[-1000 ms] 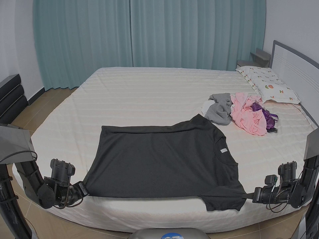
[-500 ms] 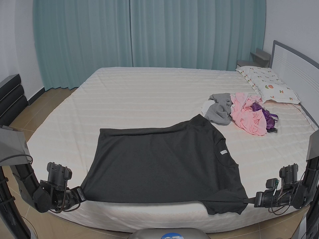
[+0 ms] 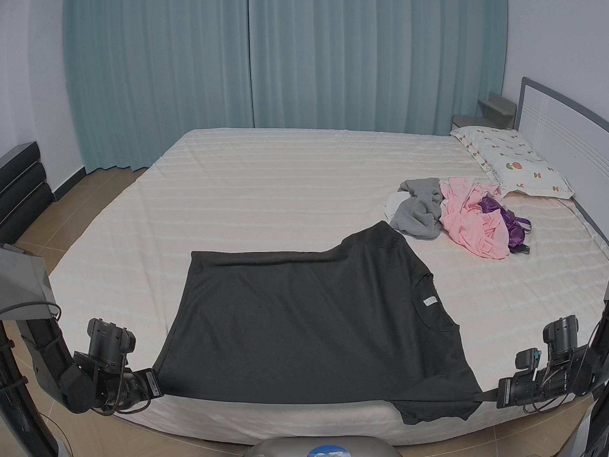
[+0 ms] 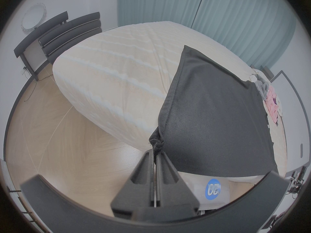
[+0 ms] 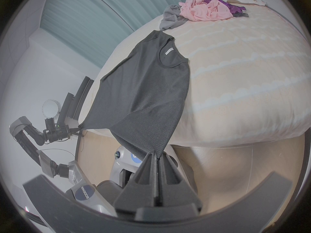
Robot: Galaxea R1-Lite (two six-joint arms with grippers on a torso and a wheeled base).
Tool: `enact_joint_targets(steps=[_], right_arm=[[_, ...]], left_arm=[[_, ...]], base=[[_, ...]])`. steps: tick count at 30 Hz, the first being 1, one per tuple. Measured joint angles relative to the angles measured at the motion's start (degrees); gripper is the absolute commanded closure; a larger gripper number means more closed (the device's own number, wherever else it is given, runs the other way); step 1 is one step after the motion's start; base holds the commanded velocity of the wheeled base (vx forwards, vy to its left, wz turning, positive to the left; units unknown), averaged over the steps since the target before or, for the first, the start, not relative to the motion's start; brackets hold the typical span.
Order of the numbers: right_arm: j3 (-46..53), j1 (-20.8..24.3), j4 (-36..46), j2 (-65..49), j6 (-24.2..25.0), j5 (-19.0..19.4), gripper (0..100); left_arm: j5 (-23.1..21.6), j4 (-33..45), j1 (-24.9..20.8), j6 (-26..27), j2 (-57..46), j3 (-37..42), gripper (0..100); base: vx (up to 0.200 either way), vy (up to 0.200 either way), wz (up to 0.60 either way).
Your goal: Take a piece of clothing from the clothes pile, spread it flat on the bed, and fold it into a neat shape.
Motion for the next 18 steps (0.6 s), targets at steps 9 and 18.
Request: enact_joint_targets(steps=[9,18], right_arm=[[0.0,-1.0,5.7,-4.0,-3.3,0.2,100],[0.0,-1.3,10.0,-7.3,-4.5,0.0,100]], left_arm=[[0.0,0.2,-0.2,3.2,-2.1,2.3,100],[0.2,0.3,-0.6,5.6,-3.3,4.6,100]], base=[[0.000,0.000,0.00],[0.000,0.000,0.00]])
